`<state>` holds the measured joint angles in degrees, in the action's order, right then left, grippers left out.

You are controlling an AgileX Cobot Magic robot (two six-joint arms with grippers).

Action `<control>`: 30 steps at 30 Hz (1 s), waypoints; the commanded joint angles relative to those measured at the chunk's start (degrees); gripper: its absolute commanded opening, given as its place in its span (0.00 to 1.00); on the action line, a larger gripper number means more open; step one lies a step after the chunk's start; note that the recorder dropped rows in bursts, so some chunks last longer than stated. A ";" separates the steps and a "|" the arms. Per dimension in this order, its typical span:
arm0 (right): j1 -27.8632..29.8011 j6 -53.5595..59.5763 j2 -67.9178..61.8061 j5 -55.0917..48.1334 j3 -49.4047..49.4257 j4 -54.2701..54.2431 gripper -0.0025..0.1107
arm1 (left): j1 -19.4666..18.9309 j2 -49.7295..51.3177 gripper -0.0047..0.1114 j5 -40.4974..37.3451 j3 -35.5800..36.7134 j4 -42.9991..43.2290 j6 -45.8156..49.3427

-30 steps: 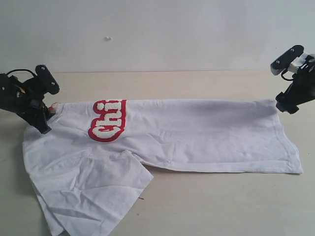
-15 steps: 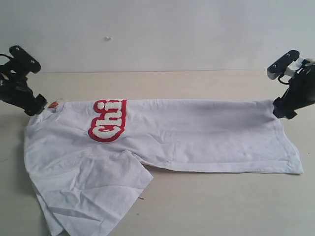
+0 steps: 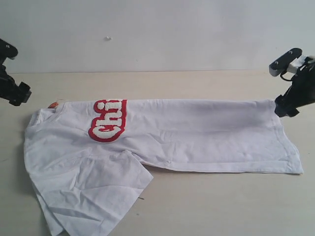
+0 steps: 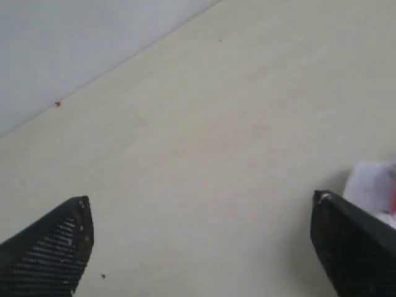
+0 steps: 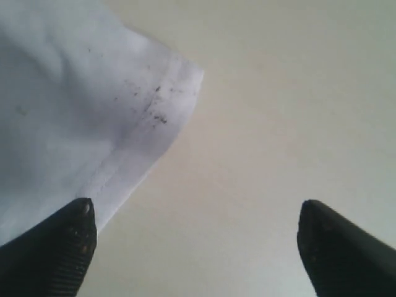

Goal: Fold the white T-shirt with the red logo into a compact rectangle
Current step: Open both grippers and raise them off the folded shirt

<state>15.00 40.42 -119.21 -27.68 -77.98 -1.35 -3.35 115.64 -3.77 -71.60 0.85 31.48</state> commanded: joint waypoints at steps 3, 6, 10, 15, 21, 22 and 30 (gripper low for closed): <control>0.27 -15.88 5.08 -9.21 -1.92 -0.27 0.72 | -0.15 -3.22 0.82 -19.26 0.17 -4.12 -6.85; 0.27 -15.97 5.34 -15.01 -1.92 -0.70 0.70 | -0.72 -5.46 0.82 -26.49 0.17 -14.36 -10.84; 0.27 -16.01 6.35 -18.22 -1.92 -4.79 0.69 | -0.70 -9.31 0.82 -41.33 0.17 -28.21 -3.93; 0.27 -13.38 7.79 -19.73 -1.92 -15.15 0.69 | -0.60 -11.75 0.82 -60.67 0.97 -30.71 -9.80; 0.27 -10.98 8.08 -22.58 -1.92 -19.68 0.69 | -0.60 -14.64 0.82 -62.28 11.29 -33.50 -12.22; 0.27 -10.98 8.08 -22.73 -1.92 -19.68 0.69 | -0.31 -15.11 0.82 -61.20 13.75 -34.07 -12.22; 0.27 -11.08 8.08 -23.18 -1.92 -20.15 0.69 | 3.01 -15.59 0.82 -44.10 26.53 -41.38 -8.93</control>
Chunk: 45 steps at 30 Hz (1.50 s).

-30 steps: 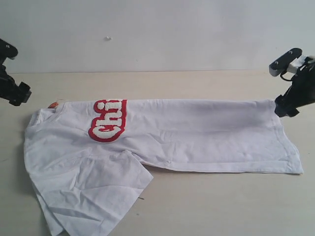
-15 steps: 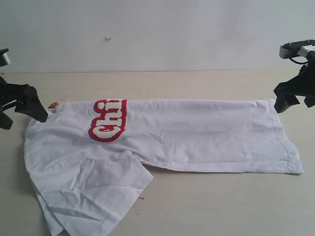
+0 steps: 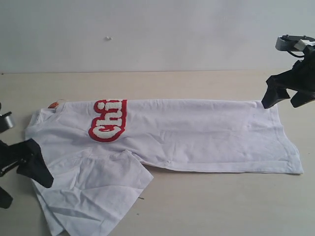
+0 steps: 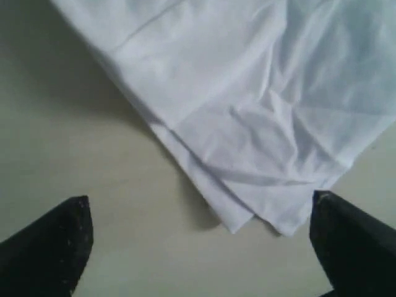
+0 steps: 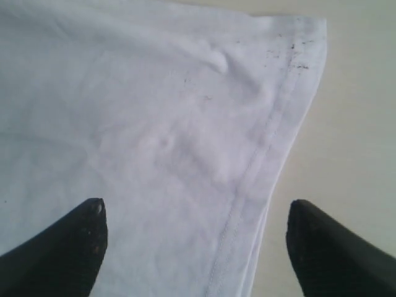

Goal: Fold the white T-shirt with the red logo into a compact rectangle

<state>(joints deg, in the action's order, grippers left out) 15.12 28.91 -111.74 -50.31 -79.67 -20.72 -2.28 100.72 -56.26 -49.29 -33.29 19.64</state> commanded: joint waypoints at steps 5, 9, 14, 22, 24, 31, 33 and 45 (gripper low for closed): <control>0.15 0.43 0.61 -1.98 -0.23 -1.50 0.69 | 4.37 -0.12 0.82 13.33 4.75 -11.96 5.73; 0.15 0.53 0.61 -2.91 -0.23 -1.50 0.69 | 6.70 2.02 0.82 13.67 5.66 -13.19 5.29; 0.15 0.53 0.61 -2.93 -0.23 -1.60 0.69 | 10.51 3.14 0.81 16.09 6.95 -16.15 4.76; 0.15 0.65 0.61 -2.93 -0.23 -2.91 0.69 | 10.18 3.24 0.04 13.75 5.70 -19.07 7.12; 0.15 0.65 0.61 -2.93 -0.23 -2.91 0.69 | 8.56 2.91 0.04 7.98 3.59 -23.36 9.80; 0.15 0.54 0.61 -3.08 -0.23 -3.03 0.69 | 0.71 2.42 0.04 -2.79 -4.01 -45.27 16.17; 0.15 0.54 0.61 -3.55 -0.23 -3.29 0.69 | -1.51 2.74 0.04 -1.41 -4.93 -52.50 16.57; 0.15 3.24 0.61 -5.99 -0.23 -5.04 0.69 | -2.92 12.01 0.04 5.38 -7.11 -66.66 18.50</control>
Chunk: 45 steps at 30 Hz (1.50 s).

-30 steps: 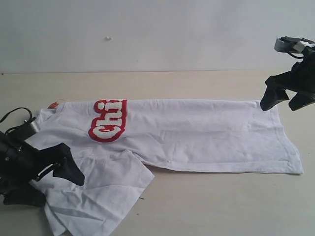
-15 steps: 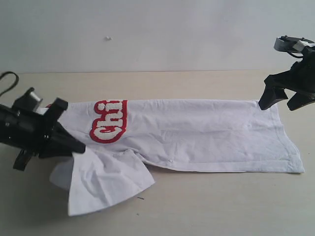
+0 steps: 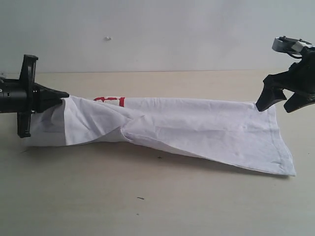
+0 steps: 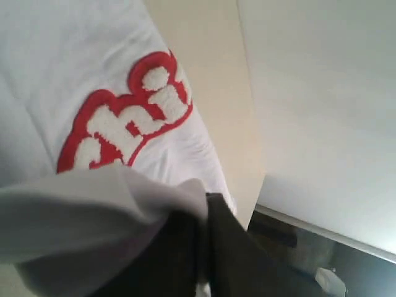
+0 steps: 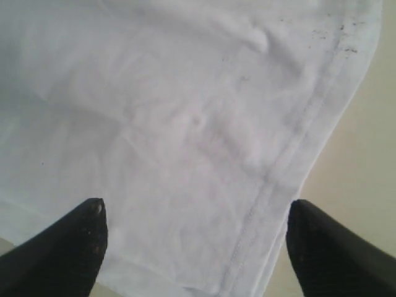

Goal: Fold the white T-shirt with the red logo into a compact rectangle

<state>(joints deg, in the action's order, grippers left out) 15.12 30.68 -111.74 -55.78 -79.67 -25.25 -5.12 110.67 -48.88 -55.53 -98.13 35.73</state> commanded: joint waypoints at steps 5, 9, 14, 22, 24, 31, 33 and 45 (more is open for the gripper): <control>0.15 9.28 0.61 -2.87 -0.23 -4.14 0.69 | -0.24 2.04 0.04 -10.95 -0.99 1.88 5.27; -2.26 11.24 -1.64 -4.07 -0.23 -3.75 0.69 | -0.24 -0.26 0.04 -18.44 -0.99 17.39 4.92; -4.77 11.13 -3.96 -3.96 -0.23 -2.01 0.46 | -0.24 -3.45 0.04 -15.04 -0.99 37.79 -1.94; -5.13 11.12 -4.07 -3.96 -0.23 -2.44 0.02 | -0.24 -5.47 0.09 -13.80 -0.99 45.29 -4.58; -5.13 11.12 -4.07 -3.96 -0.23 -2.44 0.02 | -0.24 -5.47 0.20 -14.33 -0.99 45.70 -4.47; -5.13 11.12 -4.07 -3.96 -0.23 -2.93 0.02 | -0.24 -5.47 0.68 -17.46 -0.99 47.07 -6.49; -5.13 11.12 -4.07 -3.96 -0.23 -2.93 0.02 | -0.24 -5.47 0.63 -18.85 -0.99 48.49 -6.88; -5.13 11.12 -4.07 -3.88 -0.23 -4.29 0.02 | -0.24 -5.47 0.70 -18.42 0.32 55.27 -10.40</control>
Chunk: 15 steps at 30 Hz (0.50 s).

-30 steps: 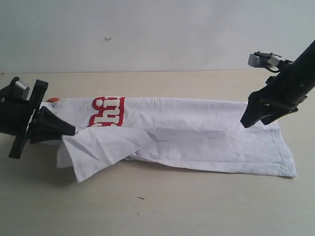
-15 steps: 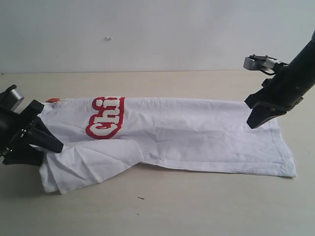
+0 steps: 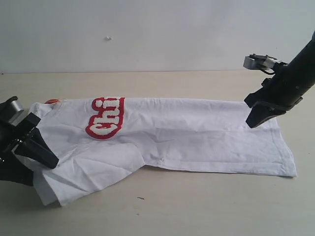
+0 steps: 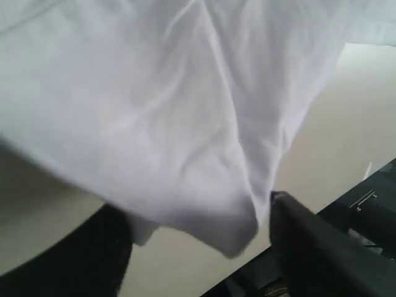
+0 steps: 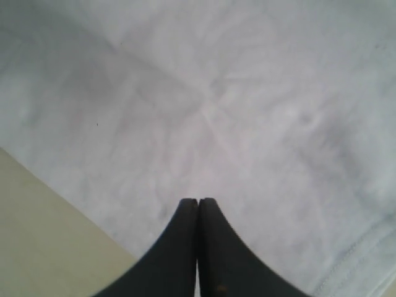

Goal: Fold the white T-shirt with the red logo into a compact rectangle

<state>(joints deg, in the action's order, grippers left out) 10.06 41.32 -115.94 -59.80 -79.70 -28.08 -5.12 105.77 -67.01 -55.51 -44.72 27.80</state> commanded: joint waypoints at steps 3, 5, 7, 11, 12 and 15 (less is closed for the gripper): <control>-0.07 0.48 0.13 0.15 -0.19 -1.88 0.02 | -0.24 -0.57 0.72 0.21 0.30 3.73 -4.09; -0.07 0.48 0.13 0.00 -0.19 -2.20 0.02 | -0.24 -0.57 0.70 0.42 0.30 4.20 -4.25; -0.07 1.76 0.13 -1.10 -0.19 -4.75 0.02 | -0.24 -0.57 0.64 0.42 0.30 4.31 -4.25; -0.76 5.54 0.13 -2.23 -0.19 -8.14 0.02 | -0.24 -0.57 0.50 -2.95 0.62 4.31 -4.52; -1.33 5.54 0.13 -2.05 -0.19 -8.14 0.02 | -0.24 -0.71 0.48 -2.95 0.95 4.31 -4.52; -1.74 5.54 0.13 -1.77 -0.19 -7.92 0.02 | -0.24 -1.24 0.47 -1.40 3.48 5.50 -4.38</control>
<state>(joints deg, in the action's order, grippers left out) 8.90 45.84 -115.94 -61.55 -79.70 -35.22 -5.12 105.56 -68.82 -53.87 -40.17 23.66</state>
